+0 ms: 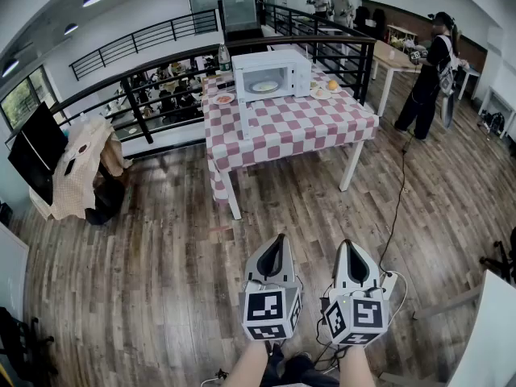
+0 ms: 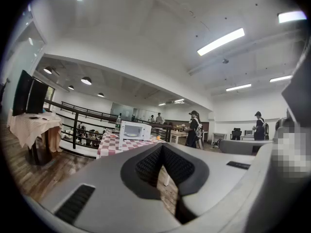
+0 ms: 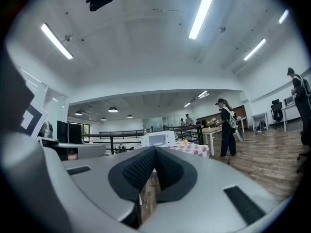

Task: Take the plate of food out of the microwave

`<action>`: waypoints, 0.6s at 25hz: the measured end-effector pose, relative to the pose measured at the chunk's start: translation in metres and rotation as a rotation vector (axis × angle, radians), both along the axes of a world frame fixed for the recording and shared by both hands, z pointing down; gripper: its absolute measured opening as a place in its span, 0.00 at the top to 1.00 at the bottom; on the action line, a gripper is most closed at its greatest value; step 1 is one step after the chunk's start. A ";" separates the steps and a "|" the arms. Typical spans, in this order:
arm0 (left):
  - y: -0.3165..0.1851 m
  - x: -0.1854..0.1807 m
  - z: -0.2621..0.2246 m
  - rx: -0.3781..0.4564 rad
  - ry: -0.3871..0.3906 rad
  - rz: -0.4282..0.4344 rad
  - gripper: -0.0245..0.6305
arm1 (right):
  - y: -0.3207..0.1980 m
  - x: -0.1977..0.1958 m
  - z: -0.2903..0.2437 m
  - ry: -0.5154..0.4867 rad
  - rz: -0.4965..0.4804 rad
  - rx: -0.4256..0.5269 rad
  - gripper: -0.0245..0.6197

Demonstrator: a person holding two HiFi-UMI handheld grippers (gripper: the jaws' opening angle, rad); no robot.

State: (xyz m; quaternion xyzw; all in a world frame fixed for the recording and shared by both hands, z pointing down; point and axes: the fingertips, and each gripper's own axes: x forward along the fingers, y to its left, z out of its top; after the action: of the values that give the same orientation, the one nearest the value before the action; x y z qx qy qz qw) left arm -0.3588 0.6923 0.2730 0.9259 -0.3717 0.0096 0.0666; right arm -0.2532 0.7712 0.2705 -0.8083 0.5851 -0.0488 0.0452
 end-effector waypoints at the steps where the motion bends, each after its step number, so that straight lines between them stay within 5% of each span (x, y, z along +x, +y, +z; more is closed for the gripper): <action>1: 0.000 0.001 -0.001 0.002 -0.002 -0.001 0.94 | 0.000 0.000 -0.001 0.001 -0.002 -0.001 0.97; 15: 0.008 0.018 0.004 -0.004 -0.021 0.006 0.94 | 0.011 0.020 0.005 -0.021 0.014 0.001 0.97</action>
State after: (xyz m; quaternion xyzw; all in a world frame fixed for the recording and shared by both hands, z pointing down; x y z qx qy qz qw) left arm -0.3411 0.6999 0.2770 0.9266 -0.3698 0.0204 0.0646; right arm -0.2335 0.7820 0.2752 -0.8117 0.5790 -0.0568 0.0523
